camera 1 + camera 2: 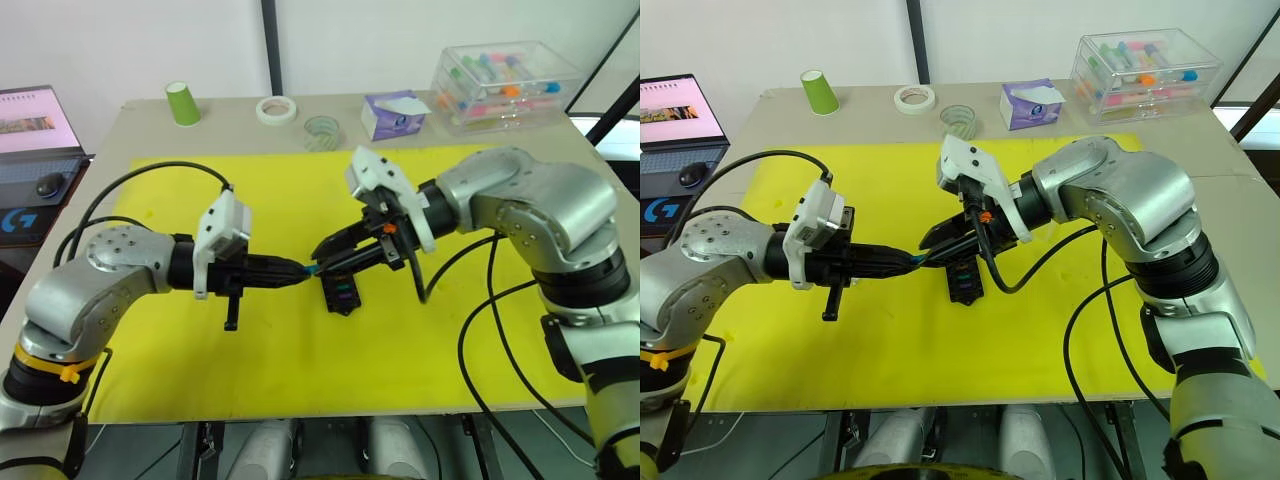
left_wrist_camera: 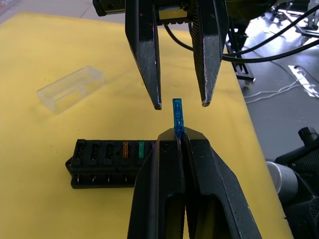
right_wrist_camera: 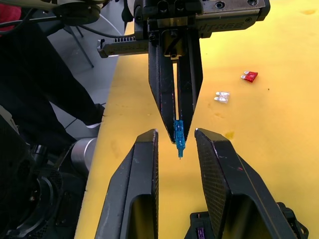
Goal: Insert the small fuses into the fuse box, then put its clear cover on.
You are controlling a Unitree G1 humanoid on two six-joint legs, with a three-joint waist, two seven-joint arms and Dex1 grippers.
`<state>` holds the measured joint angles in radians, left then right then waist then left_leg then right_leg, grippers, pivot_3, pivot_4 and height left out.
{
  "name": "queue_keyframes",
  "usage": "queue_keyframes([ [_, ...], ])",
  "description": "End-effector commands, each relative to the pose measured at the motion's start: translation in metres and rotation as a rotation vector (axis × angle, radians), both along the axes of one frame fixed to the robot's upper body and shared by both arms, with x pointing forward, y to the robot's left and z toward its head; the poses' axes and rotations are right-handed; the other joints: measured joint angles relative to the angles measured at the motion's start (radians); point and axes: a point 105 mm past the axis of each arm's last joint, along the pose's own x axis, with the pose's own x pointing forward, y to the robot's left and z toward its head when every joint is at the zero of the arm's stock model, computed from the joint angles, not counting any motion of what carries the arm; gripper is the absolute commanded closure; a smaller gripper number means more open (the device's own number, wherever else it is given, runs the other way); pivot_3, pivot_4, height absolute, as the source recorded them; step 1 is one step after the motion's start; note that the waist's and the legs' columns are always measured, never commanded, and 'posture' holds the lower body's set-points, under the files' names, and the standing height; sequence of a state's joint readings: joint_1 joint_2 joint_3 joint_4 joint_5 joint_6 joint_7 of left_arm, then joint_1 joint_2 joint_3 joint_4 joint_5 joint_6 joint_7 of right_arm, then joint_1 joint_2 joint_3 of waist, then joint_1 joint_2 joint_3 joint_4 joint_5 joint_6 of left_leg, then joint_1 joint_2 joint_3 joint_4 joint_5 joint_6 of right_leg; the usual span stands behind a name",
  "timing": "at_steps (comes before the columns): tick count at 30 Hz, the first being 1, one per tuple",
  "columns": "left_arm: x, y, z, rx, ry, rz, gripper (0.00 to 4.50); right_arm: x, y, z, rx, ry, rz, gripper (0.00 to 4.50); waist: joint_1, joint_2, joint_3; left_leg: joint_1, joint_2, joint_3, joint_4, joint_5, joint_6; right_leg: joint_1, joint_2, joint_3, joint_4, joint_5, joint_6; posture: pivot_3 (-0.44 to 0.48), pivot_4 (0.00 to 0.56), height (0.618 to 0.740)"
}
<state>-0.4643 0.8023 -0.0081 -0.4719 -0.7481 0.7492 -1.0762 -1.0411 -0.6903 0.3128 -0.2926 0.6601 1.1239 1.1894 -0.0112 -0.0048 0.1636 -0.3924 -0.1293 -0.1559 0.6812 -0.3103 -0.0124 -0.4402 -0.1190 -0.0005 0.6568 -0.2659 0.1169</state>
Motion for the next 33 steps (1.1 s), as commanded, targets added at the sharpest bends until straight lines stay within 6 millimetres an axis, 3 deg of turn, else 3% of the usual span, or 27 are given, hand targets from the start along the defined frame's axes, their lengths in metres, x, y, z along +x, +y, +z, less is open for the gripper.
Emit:
queue_keyframes([
  [1,0.0000,-0.0004,0.0063,-0.011,-0.042,-0.002,4.50,-0.0045,0.0040,0.0061,0.004,-0.048,0.033,3.29,0.000,0.000,0.000,0.000,0.000,0.000,0.000,0.000,0.000,0.000,0.000,0.000,0.000,0.000,0.000,0.000,0.150,0.740],
  [21,-0.0002,-0.0001,0.0061,-0.003,-0.050,0.001,4.50,-0.0039,0.0048,0.0015,-0.009,-0.067,0.043,3.29,0.000,0.000,0.000,0.000,0.000,0.000,0.000,0.000,0.000,0.000,0.000,0.000,0.000,0.000,0.000,0.000,0.150,0.740],
  [25,0.0004,-0.0002,0.0065,-0.001,-0.053,0.001,4.50,-0.0033,0.0052,0.0008,-0.010,-0.073,0.044,4.49,0.000,0.000,0.000,0.000,0.000,0.000,0.000,0.000,0.000,0.000,0.000,0.000,0.000,0.000,0.000,0.000,0.150,0.740],
  [33,-0.0002,-0.0005,0.0069,0.002,-0.052,0.000,4.50,-0.0022,0.0052,-0.0002,-0.015,-0.087,0.042,4.49,0.000,0.000,0.000,0.000,0.000,0.000,0.000,0.000,0.000,0.000,0.000,0.000,0.000,0.000,0.000,0.000,0.150,0.740],
])
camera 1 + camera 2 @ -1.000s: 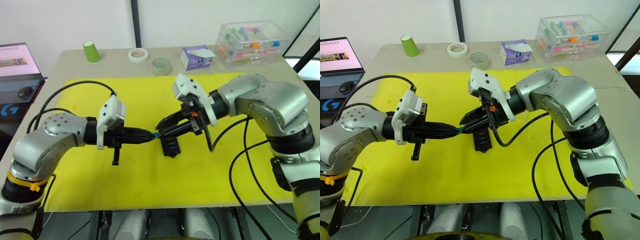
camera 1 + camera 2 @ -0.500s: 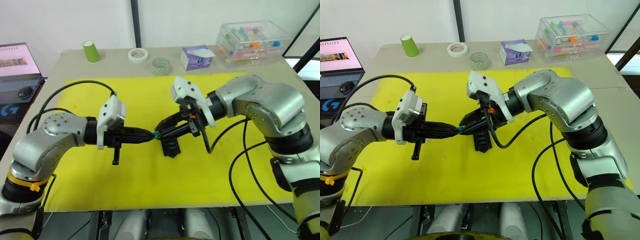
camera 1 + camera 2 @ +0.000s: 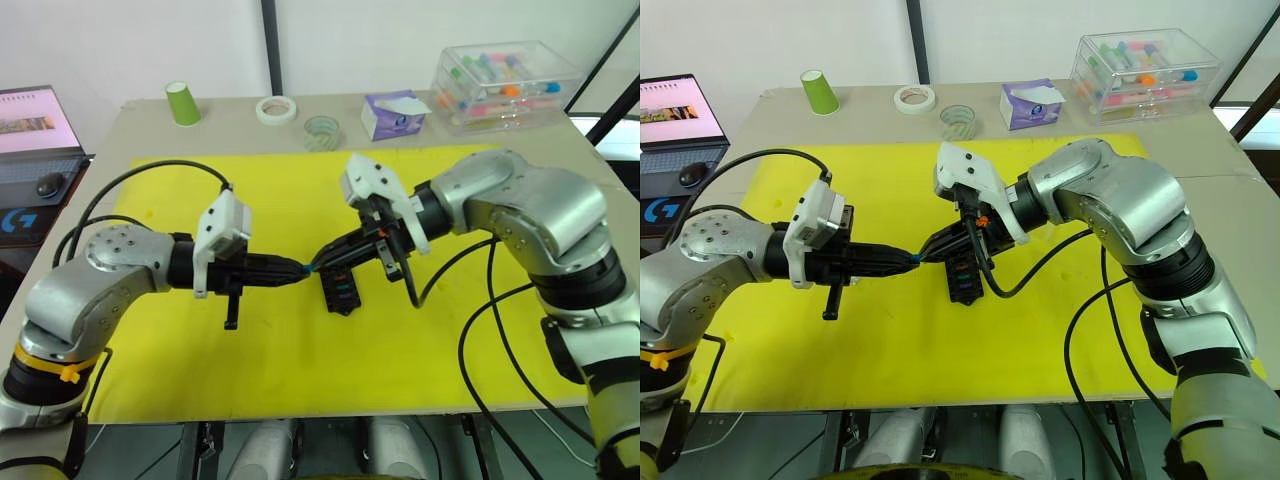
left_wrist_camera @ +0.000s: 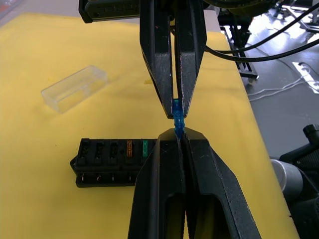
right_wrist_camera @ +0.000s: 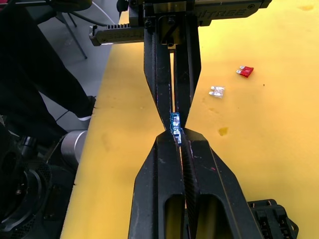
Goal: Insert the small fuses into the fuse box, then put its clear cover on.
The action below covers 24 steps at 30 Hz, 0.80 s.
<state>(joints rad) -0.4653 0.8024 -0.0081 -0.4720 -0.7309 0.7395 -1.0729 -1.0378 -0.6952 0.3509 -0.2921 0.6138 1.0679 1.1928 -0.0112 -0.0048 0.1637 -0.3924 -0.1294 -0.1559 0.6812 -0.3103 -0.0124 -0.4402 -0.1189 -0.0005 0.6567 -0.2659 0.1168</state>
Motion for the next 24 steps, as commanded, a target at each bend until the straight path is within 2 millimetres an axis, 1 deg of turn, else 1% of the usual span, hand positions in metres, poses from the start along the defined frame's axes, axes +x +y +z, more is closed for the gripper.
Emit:
queue_keyframes([
  [1,-0.002,-0.001,0.006,-0.002,-0.031,-0.011,4.50,-0.005,0.004,0.005,0.009,-0.042,0.038,4.49,0.000,0.000,0.000,0.000,0.000,0.000,0.000,0.000,0.000,0.000,0.000,0.000,0.000,0.000,0.000,0.000,0.150,0.740],
  [3,0.001,0.003,-0.004,0.065,0.013,0.027,4.50,-0.004,0.003,0.006,0.008,-0.057,0.035,4.49,0.000,0.000,0.000,0.000,0.000,0.000,0.000,0.000,0.000,0.000,0.000,0.000,0.000,0.000,0.000,0.000,0.150,0.740],
  [6,0.011,0.013,-0.023,0.167,0.029,0.099,3.88,0.003,0.000,0.003,-0.020,-0.110,0.029,4.50,-0.001,0.000,0.000,0.000,0.000,0.000,0.000,0.000,0.000,0.000,0.000,0.000,0.000,0.000,0.000,0.000,0.150,0.740],
  [9,0.017,0.015,-0.035,0.188,0.018,0.122,2.89,0.014,-0.005,-0.007,-0.080,-0.197,0.024,4.50,0.001,0.000,0.000,0.000,0.000,0.000,0.000,0.000,0.000,0.000,0.000,0.000,0.000,0.000,0.000,0.000,0.150,0.740],
  [12,0.023,0.009,-0.045,0.170,0.018,0.134,1.81,0.027,-0.010,-0.023,-0.154,-0.279,0.035,4.50,0.002,0.000,0.000,0.000,0.000,0.000,0.000,0.000,0.000,0.000,0.000,0.000,0.000,0.000,0.000,0.000,0.150,0.740],
  [14,0.026,0.006,-0.056,0.185,0.006,0.130,1.12,0.033,-0.011,-0.029,-0.174,-0.295,0.035,4.50,0.000,0.000,0.000,0.000,0.000,0.000,0.000,0.000,0.000,0.000,0.000,-0.001,0.000,0.000,0.000,0.000,0.150,0.740],
  [17,0.031,0.000,-0.061,0.168,-0.016,0.141,0.02,0.041,-0.015,-0.035,-0.205,-0.310,0.029,4.50,-0.001,0.000,0.000,0.000,0.000,0.001,0.000,0.000,0.000,-0.001,0.000,-0.001,0.000,0.000,0.000,0.000,0.150,0.740],
  [24,0.041,-0.007,-0.067,0.177,-0.060,0.145,0.02,0.054,-0.021,-0.045,-0.247,-0.303,0.007,4.50,0.000,0.000,0.000,0.000,0.000,0.000,0.000,0.000,0.000,-0.001,0.000,-0.001,0.000,0.000,0.000,0.000,0.150,0.740],
])
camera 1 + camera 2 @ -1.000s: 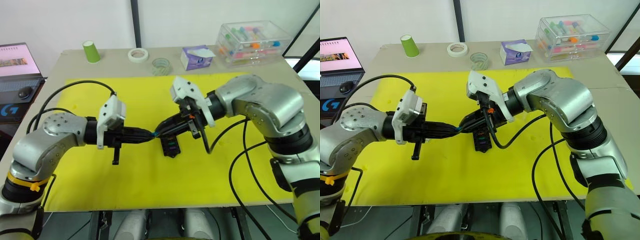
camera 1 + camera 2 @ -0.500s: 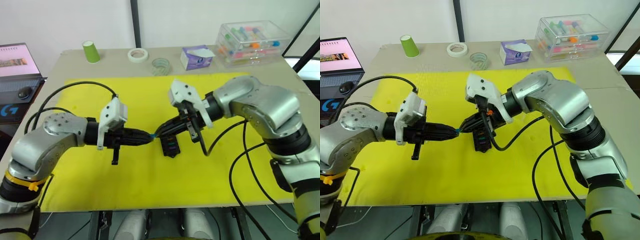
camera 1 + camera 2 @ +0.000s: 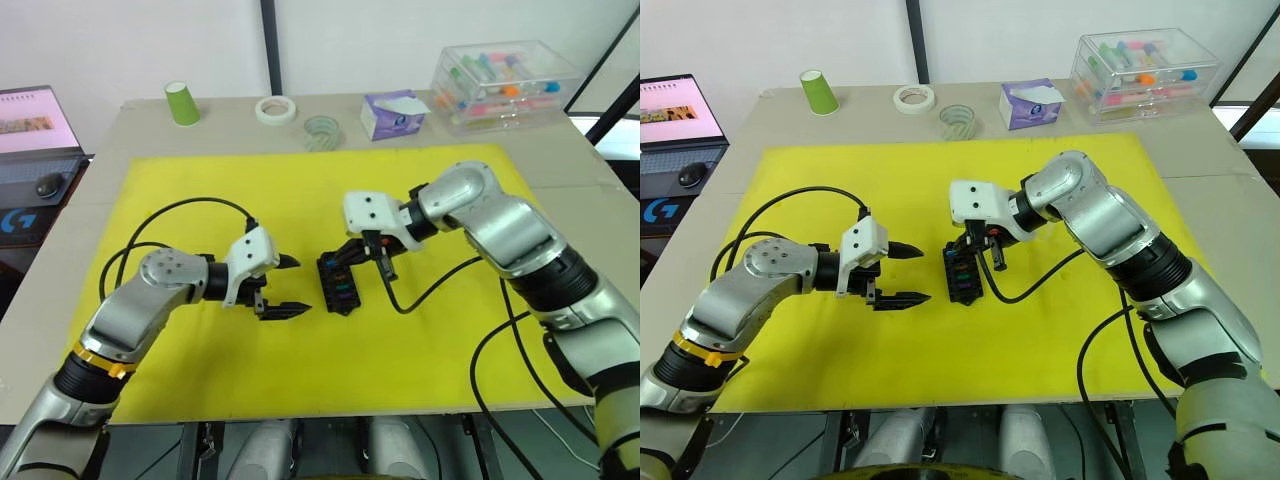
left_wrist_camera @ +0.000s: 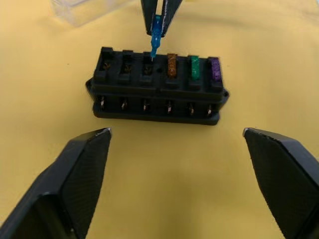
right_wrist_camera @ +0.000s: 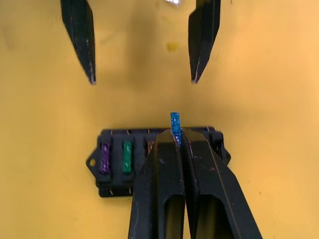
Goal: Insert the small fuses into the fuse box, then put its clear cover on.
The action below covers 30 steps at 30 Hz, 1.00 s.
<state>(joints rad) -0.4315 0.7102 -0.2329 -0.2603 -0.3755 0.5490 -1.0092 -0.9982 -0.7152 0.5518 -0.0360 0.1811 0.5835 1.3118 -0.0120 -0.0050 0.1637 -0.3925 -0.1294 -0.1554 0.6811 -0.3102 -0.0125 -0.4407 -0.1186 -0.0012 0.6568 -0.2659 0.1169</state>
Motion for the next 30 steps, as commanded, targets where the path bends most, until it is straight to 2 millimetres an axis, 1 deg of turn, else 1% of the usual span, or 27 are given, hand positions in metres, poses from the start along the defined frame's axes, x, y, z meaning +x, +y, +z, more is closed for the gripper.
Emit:
queue_keyframes([
  [1,0.002,-0.006,0.005,0.004,-0.055,-0.024,0.02,0.004,0.002,0.004,-0.003,-0.027,0.011,4.50,0.000,0.000,0.000,0.000,0.000,0.000,0.000,0.000,0.000,0.000,0.000,0.000,0.000,0.000,0.000,0.000,0.150,0.740],
  [6,0.004,-0.012,0.005,0.004,-0.072,-0.041,0.02,0.007,0.000,0.000,-0.003,-0.007,0.004,4.50,0.000,0.000,0.000,0.000,0.000,0.000,0.000,0.000,0.000,0.000,0.000,0.000,0.000,0.000,0.000,0.000,0.150,0.740],
  [15,0.005,-0.012,0.002,0.014,-0.077,-0.043,0.02,0.001,0.002,0.001,0.020,0.046,0.017,4.50,0.000,0.000,0.000,0.000,0.000,0.000,0.000,0.000,0.000,0.000,0.000,0.000,0.000,0.000,0.000,0.000,0.150,0.740],
  [30,0.005,-0.012,0.001,0.017,-0.090,-0.041,0.02,0.007,-0.001,-0.008,0.008,0.024,-0.001,4.50,0.000,0.000,0.000,0.000,0.000,0.000,0.000,0.000,0.000,0.000,0.000,0.000,0.000,0.000,0.000,0.000,0.150,0.740],
])
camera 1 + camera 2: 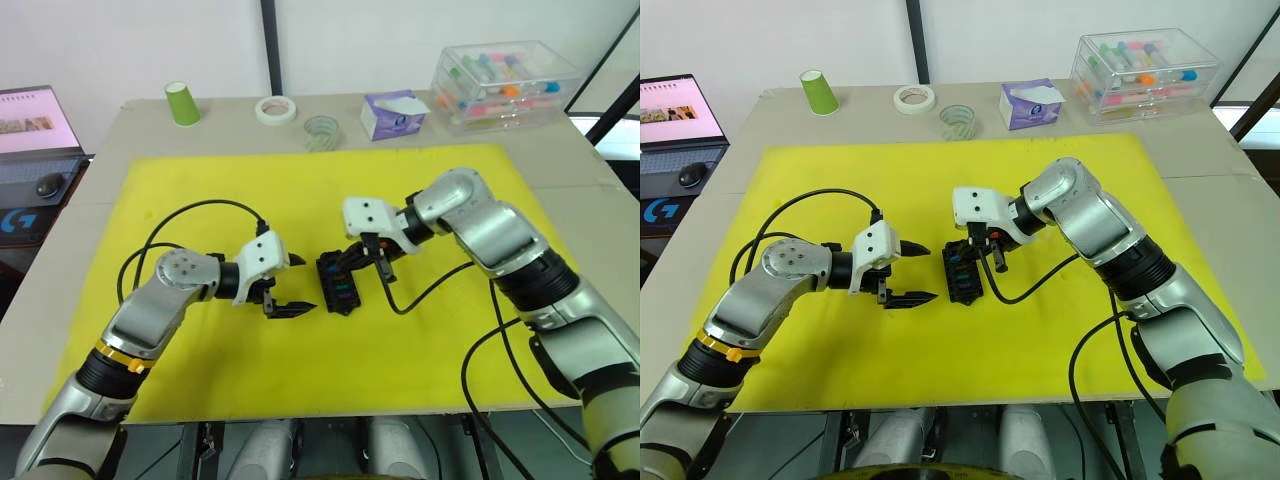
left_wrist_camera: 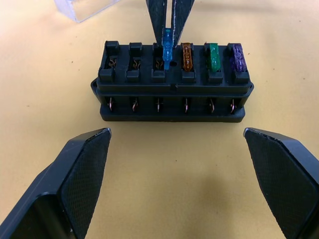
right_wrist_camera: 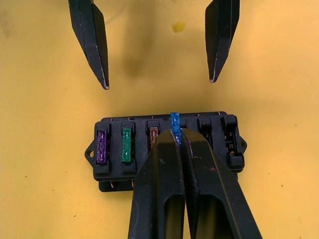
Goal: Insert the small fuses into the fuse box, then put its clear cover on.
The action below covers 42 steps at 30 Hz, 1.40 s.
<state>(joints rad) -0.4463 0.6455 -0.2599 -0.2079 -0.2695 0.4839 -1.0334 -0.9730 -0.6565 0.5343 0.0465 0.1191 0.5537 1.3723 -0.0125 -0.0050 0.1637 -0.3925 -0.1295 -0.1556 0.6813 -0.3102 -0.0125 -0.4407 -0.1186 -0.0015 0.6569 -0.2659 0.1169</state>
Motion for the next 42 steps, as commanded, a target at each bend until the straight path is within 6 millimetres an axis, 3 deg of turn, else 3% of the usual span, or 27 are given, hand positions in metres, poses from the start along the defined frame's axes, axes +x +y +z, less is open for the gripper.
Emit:
queue_keyframes([
  [1,-0.001,-0.003,0.009,-0.008,-0.045,-0.021,0.02,0.003,0.000,0.006,0.016,-0.039,-0.001,4.50,0.000,0.000,0.000,0.000,0.000,0.000,0.000,0.000,0.000,0.000,0.000,0.000,0.000,0.000,0.000,0.000,0.150,0.740],
  [24,-0.001,-0.003,0.007,-0.001,-0.053,-0.036,0.02,0.011,-0.005,0.024,0.049,-0.058,-0.026,4.50,0.000,0.000,0.000,0.000,0.000,0.000,0.000,0.000,0.000,0.000,0.000,0.000,0.000,0.000,0.000,0.000,0.150,0.740],
  [42,-0.002,-0.003,0.007,0.004,-0.061,-0.033,0.02,0.002,0.000,0.013,0.051,-0.007,0.002,4.50,0.000,0.000,0.000,0.000,0.000,0.000,0.000,0.000,0.000,0.000,0.000,0.000,0.000,0.000,0.000,0.000,0.150,0.740],
])
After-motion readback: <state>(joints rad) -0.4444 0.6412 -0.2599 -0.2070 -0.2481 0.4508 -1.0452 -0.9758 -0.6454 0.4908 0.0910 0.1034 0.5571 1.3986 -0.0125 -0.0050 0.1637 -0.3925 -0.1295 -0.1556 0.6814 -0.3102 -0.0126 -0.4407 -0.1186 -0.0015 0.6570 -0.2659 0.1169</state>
